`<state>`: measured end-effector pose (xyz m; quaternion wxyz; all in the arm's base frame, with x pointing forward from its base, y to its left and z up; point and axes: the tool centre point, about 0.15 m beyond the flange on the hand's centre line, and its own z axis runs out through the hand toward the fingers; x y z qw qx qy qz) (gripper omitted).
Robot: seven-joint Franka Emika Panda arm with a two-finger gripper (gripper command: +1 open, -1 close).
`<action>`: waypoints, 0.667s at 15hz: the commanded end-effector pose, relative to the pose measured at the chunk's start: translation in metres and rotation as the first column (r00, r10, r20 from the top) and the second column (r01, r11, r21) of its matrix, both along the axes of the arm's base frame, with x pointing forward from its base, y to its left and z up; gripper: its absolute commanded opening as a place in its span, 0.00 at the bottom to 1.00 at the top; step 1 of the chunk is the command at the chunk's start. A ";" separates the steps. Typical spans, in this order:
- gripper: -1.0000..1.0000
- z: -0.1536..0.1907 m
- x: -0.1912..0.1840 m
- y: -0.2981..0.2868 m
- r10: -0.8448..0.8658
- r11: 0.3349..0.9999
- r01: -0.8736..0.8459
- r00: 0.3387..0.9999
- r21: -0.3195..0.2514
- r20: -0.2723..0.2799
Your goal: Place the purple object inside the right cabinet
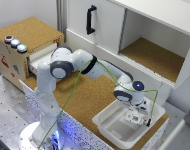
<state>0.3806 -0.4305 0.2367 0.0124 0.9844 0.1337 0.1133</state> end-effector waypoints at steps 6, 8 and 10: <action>0.00 0.166 -0.024 0.055 -0.091 0.989 0.050 0.948 0.140 0.305; 0.00 0.208 -0.011 0.081 -0.068 0.989 0.012 0.924 0.149 0.376; 0.00 0.243 0.014 0.103 -0.067 0.988 0.000 0.901 0.156 0.429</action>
